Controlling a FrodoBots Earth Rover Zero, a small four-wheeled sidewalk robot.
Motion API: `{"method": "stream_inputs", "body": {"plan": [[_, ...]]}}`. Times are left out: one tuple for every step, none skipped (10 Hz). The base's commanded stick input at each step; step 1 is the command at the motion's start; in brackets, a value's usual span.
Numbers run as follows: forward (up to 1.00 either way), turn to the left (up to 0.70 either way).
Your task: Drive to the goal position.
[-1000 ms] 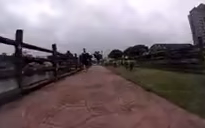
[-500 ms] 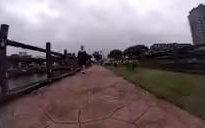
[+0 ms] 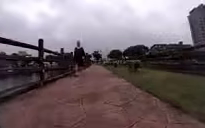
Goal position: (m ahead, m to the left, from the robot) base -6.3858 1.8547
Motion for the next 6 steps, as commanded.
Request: {"method": "stream_inputs", "body": {"plan": [[1.00,0.00],[1.00,0.00],[1.00,0.00],[1.00,0.00],[1.00,0.00],[1.00,0.00]]}}
